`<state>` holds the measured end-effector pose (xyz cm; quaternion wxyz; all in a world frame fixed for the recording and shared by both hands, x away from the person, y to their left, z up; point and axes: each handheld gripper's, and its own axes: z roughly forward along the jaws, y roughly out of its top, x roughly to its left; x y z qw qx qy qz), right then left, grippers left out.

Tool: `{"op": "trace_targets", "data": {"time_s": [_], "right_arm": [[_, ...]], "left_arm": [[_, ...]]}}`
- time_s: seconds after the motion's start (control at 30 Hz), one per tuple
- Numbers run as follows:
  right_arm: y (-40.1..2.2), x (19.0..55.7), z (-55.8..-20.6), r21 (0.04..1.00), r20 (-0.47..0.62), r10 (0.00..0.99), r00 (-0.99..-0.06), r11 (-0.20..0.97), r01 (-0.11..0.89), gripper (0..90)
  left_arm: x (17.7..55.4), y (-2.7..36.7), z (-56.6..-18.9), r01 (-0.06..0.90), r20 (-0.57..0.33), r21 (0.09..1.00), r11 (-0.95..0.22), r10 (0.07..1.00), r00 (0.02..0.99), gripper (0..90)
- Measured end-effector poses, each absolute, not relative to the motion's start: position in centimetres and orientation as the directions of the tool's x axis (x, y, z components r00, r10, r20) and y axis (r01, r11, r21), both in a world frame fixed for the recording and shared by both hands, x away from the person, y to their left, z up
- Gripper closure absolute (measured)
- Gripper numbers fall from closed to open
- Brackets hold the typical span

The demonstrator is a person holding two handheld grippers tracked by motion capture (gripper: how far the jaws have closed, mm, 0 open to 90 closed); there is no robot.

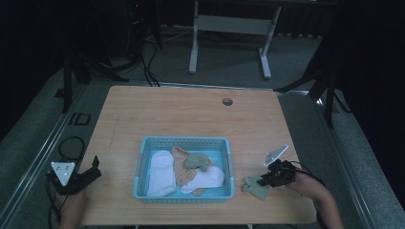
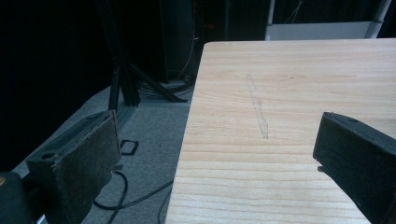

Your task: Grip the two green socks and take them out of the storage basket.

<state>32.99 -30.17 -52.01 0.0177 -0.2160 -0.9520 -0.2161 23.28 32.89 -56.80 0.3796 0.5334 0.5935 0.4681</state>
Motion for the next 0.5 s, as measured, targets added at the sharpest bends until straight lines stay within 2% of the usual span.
{"op": "trace_targets", "data": {"time_s": [0.07, 0.23, 0.5], "right_arm": [[-30.2, 33.1, -52.1, 0.395, 0.127, 0.407, -0.905, 0.816, 0.423, 76.6], [-30.2, 33.4, -50.9, 0.383, 0.104, 0.395, -0.913, 0.831, 0.403, 62.3], [-28.9, 33.8, -47.3, 0.379, 0.029, 0.363, -0.931, 0.858, 0.347, 59.4]], "left_arm": [[23.3, 32.9, -56.8, 0.277, 0.047, 0.961, -0.006, 0.989, -0.144, 0.4], [23.3, 32.9, -56.8, 0.278, 0.049, 0.96, -0.008, 0.989, -0.143, 0.4], [23.3, 32.9, -56.8, 0.28, 0.049, 0.96, -0.008, 0.989, -0.141, 0.3]]}}
